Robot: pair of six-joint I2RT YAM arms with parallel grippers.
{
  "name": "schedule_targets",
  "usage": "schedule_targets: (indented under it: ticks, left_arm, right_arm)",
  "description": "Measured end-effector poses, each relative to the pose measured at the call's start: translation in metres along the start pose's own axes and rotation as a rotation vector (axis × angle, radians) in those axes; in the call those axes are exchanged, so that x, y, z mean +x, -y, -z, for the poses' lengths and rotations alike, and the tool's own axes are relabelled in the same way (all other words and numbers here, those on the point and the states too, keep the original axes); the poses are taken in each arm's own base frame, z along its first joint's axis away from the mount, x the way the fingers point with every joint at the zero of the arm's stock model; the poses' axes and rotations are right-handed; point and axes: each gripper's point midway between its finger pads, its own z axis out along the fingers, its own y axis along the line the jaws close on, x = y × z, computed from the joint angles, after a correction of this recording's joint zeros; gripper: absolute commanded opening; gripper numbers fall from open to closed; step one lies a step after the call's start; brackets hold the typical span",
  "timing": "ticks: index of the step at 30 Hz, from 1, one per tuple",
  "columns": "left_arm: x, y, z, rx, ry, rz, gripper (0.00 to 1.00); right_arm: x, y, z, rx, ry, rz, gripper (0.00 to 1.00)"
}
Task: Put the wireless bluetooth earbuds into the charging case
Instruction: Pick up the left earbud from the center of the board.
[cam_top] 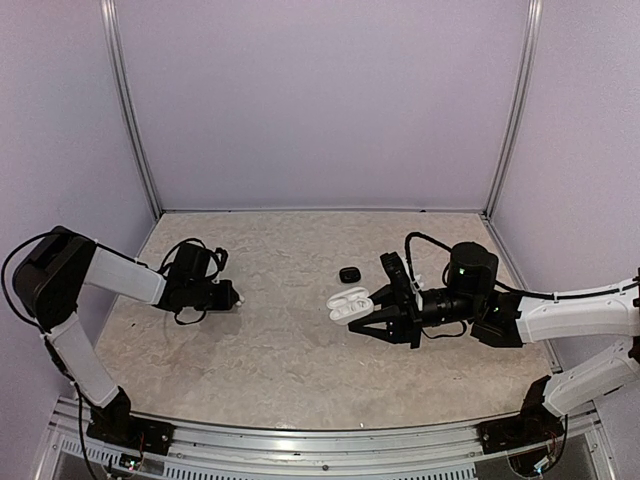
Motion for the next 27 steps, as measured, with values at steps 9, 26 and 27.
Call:
schedule_targets:
  ticks: [9, 26, 27]
  left_arm:
    - [0.002, 0.017, 0.0, 0.061, -0.012, -0.022, 0.13]
    - [0.003, 0.031, 0.006, 0.085, -0.017, -0.067, 0.0]
    - [0.0, 0.037, 0.011, 0.095, -0.005, -0.082, 0.0]
  right_arm:
    - [0.0, 0.0, 0.0, 0.003, 0.0, 0.002, 0.0]
    - [0.002, 0.002, 0.0, 0.01, -0.006, -0.003, 0.0]
    - [0.002, 0.002, 0.0, 0.01, -0.008, -0.002, 0.0]
